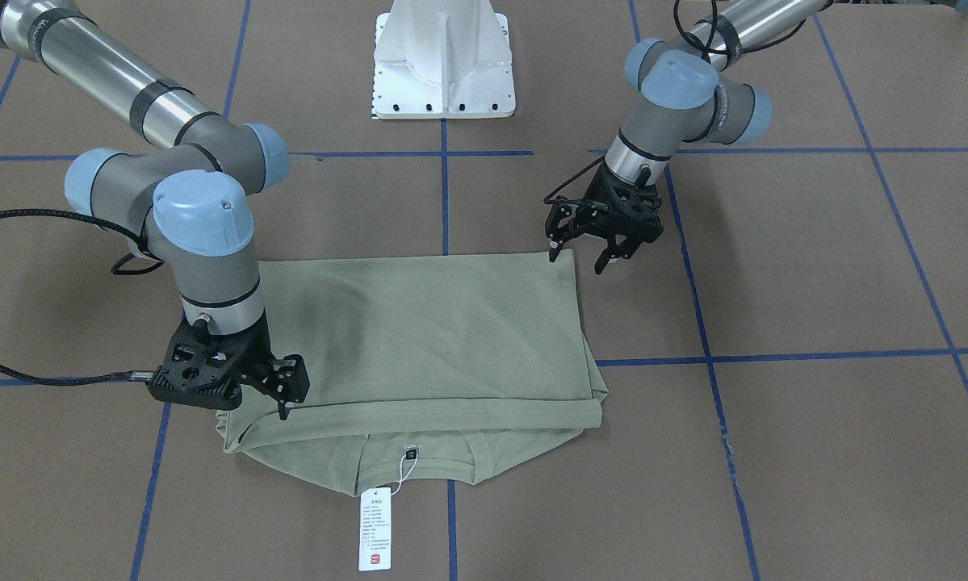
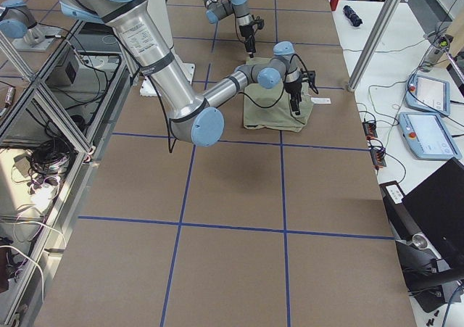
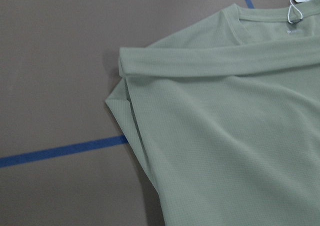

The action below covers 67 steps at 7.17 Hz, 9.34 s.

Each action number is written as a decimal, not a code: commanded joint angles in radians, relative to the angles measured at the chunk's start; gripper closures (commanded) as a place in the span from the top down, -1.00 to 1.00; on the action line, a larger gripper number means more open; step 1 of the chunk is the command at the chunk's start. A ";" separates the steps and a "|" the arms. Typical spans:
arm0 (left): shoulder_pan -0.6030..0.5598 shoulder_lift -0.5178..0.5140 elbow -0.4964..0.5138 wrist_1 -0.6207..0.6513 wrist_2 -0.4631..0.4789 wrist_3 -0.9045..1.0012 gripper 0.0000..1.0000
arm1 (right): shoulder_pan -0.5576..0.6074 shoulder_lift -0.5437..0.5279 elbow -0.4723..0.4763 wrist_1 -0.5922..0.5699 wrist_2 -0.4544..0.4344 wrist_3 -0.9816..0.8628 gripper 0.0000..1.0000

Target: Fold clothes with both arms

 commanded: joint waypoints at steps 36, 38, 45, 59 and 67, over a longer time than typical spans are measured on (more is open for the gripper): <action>-0.464 -0.224 0.495 -0.172 -0.207 0.476 1.00 | -0.264 0.193 -0.165 0.089 -0.124 0.421 -1.00; -0.464 -0.223 0.495 -0.172 -0.207 0.476 1.00 | -0.263 0.175 -0.057 -0.021 -0.121 0.420 -1.00; -0.462 -0.223 0.492 -0.173 -0.207 0.462 1.00 | -0.275 0.141 -0.062 0.007 -0.152 0.386 -0.08; -0.456 -0.223 0.494 -0.173 -0.208 0.462 1.00 | -0.289 0.153 -0.101 0.060 -0.163 0.391 -0.99; -0.453 -0.223 0.491 -0.173 -0.208 0.461 1.00 | -0.578 -0.092 0.532 -0.323 -0.363 0.565 -1.00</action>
